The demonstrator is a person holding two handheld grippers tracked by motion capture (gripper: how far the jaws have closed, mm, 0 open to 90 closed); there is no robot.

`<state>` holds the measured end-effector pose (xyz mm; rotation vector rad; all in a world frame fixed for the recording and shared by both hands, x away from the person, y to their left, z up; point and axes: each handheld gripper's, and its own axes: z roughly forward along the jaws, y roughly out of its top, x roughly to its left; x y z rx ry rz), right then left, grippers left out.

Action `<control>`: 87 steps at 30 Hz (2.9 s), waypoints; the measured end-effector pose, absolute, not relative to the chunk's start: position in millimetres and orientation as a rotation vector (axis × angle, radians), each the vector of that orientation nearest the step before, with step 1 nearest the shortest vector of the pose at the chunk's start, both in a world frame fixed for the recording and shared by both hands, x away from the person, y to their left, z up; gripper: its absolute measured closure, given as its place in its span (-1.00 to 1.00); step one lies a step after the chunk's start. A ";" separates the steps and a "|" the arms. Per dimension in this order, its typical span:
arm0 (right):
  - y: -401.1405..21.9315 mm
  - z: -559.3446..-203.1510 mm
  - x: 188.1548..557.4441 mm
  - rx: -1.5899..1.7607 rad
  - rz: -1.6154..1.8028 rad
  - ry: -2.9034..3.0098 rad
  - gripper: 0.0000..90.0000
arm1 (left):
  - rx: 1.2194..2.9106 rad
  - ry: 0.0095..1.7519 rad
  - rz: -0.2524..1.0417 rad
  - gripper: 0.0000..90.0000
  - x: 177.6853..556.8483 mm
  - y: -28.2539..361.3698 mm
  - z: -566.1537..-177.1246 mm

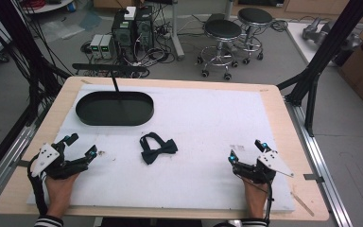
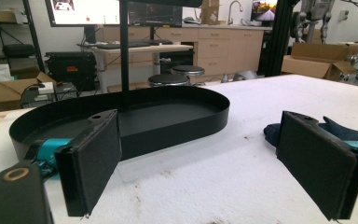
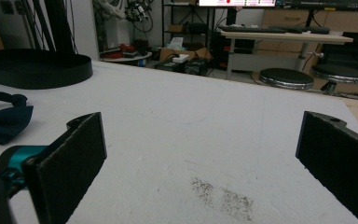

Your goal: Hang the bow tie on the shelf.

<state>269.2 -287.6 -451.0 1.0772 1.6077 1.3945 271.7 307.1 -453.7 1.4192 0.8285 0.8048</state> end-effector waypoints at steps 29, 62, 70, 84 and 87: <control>-286.7 -451.0 269.1 1.080 1.386 1.604 -0.99 | 1.425 0.832 0.771 -0.68 273.9 308.9 -452.9; -286.4 -450.8 269.7 1.092 1.379 1.609 -0.99 | 1.692 0.768 0.542 -0.69 296.2 256.6 -389.2; -286.4 -450.8 269.7 1.092 1.379 1.608 -0.99 | 1.785 0.732 0.473 -0.69 303.8 230.0 -380.3; -286.5 -450.8 269.7 1.096 1.382 1.605 -0.99 | 1.947 0.728 0.312 -0.68 317.9 189.2 -383.3; -286.7 -450.8 269.8 1.096 1.380 1.603 -0.99 | 1.984 0.718 0.283 -0.68 320.6 183.4 -383.3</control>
